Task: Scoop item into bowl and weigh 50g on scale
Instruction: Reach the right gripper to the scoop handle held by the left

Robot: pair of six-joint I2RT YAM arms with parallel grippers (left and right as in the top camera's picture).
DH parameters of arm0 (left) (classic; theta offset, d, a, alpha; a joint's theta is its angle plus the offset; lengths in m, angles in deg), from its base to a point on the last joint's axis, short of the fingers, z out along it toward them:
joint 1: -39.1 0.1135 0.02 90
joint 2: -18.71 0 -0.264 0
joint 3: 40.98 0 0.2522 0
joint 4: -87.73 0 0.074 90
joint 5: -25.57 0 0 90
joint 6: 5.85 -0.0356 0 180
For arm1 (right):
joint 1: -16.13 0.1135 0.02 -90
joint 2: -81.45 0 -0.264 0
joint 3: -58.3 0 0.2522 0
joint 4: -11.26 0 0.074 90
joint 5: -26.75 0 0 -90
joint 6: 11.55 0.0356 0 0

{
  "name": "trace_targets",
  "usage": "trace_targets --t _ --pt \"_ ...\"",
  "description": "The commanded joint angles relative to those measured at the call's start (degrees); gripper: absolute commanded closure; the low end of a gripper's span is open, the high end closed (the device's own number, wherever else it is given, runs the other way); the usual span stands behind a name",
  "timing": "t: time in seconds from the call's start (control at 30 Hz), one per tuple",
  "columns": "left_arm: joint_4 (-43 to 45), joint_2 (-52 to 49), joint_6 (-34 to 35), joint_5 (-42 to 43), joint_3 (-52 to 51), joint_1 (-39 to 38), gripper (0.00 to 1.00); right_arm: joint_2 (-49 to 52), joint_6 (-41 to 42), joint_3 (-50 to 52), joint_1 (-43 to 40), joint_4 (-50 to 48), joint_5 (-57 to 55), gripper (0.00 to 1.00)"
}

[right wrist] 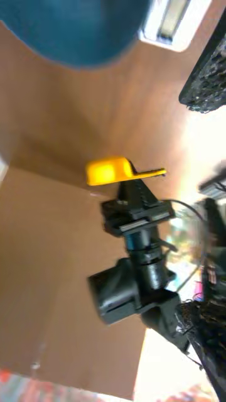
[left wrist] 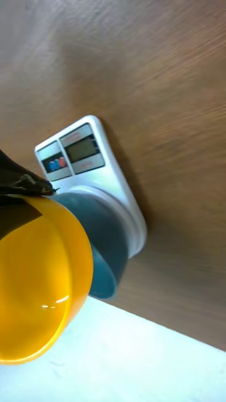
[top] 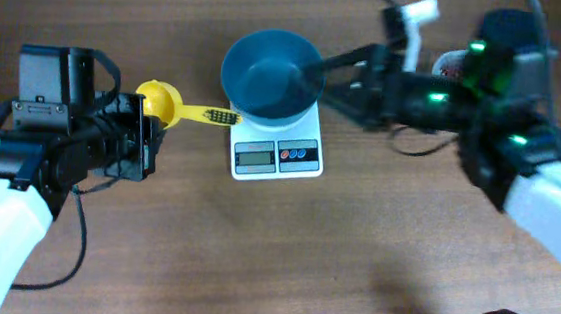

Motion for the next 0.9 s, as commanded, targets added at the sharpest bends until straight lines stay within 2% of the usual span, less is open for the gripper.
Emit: trace_targets --t 0.0,0.1,0.13,0.17,0.33,0.43,0.67,0.73,0.87 --pt "0.0 0.2 6.4 7.4 0.3 0.1 1.0 1.5 -5.4 -2.3 7.7 -0.3 -2.5 0.01" --pt "0.0 0.2 7.9 8.0 0.3 0.1 1.0 1.6 -8.1 -2.3 10.2 -1.0 -6.7 0.01" --pt "0.0 0.2 8.9 8.0 0.3 0.0 1.0 1.6 -11.5 -2.3 10.2 -1.0 -7.6 0.01" --pt "0.0 0.2 8.9 8.0 0.3 0.0 1.0 1.6 -14.3 -2.3 10.2 -0.9 -9.3 0.05" --pt "0.0 0.2 8.9 8.0 0.3 -4.3 1.0 1.6 -22.1 -2.3 13.8 4.2 -21.0 0.07" --pt "0.0 0.2 8.9 7.9 0.3 -7.2 1.0 1.6 -23.4 -2.3 17.0 6.8 -25.6 0.35" --pt "0.0 0.2 8.9 7.8 0.3 -10.5 1.0 1.6 -23.3 -2.3 17.0 9.3 -25.7 0.53" --pt "0.0 0.2 8.9 7.8 0.3 -10.5 1.0 1.6 -23.3 -2.3 17.0 10.3 -25.7 0.61" --pt "0.0 0.2 8.9 7.8 0.3 -10.5 1.0 1.6 -23.3 -2.3 17.0 11.7 -22.6 0.62"
